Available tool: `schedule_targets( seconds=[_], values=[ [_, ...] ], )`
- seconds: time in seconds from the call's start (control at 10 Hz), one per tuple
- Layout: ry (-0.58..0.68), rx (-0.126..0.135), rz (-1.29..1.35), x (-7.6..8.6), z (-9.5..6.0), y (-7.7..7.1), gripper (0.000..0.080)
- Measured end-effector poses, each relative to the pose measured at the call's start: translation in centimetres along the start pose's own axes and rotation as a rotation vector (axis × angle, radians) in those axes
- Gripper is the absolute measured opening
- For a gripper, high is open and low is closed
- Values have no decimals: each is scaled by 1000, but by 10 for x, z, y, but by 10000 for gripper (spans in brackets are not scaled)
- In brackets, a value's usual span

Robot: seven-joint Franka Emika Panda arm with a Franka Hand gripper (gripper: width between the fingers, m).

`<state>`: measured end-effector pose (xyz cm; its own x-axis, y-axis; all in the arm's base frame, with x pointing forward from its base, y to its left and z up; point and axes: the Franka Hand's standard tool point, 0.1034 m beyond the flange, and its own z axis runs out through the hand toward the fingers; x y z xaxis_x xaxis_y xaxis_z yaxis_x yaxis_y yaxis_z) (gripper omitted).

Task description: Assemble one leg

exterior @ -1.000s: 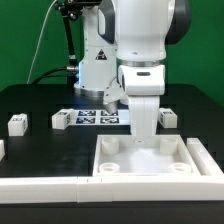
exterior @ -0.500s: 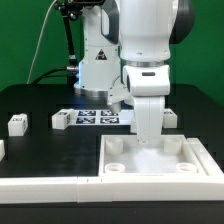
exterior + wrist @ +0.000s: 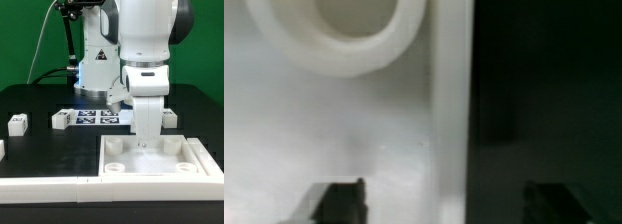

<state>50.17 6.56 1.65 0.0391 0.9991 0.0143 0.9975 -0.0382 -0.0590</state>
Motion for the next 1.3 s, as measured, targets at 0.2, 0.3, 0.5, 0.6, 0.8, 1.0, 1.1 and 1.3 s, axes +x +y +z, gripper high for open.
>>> schedule_targets(
  seconds=[0.2, 0.3, 0.5, 0.6, 0.8, 1.0, 1.1, 1.3],
  values=[
    [0, 0, 0, 0, 0, 0, 569],
    [0, 0, 1, 0, 0, 0, 633],
    [0, 0, 1, -1, 0, 0, 645],
    [0, 0, 1, -1, 0, 0, 649],
    [-1, -11, 25, 2, -10, -2, 649],
    [-9, -29, 66, 10, -34, -14, 649],
    [-9, -37, 72, 14, -41, -22, 649],
    [-11, -33, 104, 15, -43, -29, 649]
  ],
)
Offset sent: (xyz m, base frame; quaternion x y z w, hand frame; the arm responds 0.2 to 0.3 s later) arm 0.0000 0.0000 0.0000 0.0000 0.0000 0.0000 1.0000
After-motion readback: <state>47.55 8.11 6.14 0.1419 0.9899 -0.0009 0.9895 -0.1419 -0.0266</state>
